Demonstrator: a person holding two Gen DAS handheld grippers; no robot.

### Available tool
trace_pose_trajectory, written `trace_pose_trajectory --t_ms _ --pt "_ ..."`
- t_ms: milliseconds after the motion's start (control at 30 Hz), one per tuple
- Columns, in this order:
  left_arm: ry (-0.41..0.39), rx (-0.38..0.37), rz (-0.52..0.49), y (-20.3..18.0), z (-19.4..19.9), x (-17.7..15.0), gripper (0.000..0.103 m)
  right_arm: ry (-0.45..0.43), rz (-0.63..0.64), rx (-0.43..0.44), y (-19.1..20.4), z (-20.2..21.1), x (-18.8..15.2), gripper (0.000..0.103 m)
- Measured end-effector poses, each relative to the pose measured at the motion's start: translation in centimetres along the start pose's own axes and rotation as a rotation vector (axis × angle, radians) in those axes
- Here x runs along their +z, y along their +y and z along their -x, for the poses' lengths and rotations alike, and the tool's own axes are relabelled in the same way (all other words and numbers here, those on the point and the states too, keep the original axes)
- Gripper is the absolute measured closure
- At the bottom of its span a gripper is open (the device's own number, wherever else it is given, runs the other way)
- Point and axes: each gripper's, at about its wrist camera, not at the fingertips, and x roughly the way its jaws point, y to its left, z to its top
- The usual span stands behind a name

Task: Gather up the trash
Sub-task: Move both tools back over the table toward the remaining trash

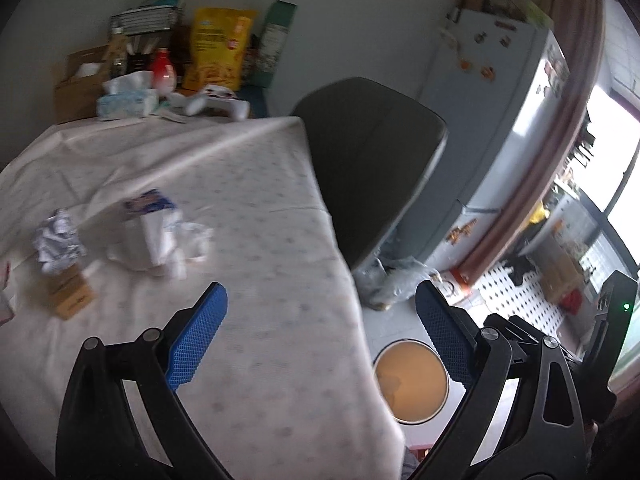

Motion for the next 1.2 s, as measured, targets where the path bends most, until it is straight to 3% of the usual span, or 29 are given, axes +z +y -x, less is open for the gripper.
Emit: trace_pose_trajectory --t_ms 467,600,867,1200 --pt "-0.073 0.142 0.128 9.4 5.0 -0.1 0.009 0.024 0.098 0.118 8.1 -1.5 -0.3 0.012" --pt "-0.107 0.182 0.190 13.2 7.1 0.1 0.009 0.024 0.118 0.148 9.8 -1.9 -0.2 0.008" --pt "-0.178 0.278 0.298 20.5 10.7 0.4 0.009 0.040 0.144 0.202 12.5 -2.9 -0.3 0.008" --pt "-0.145 0.361 0.379 24.8 9.3 -0.8 0.009 0.054 0.164 0.249 14.4 -4.9 0.3 0.008"
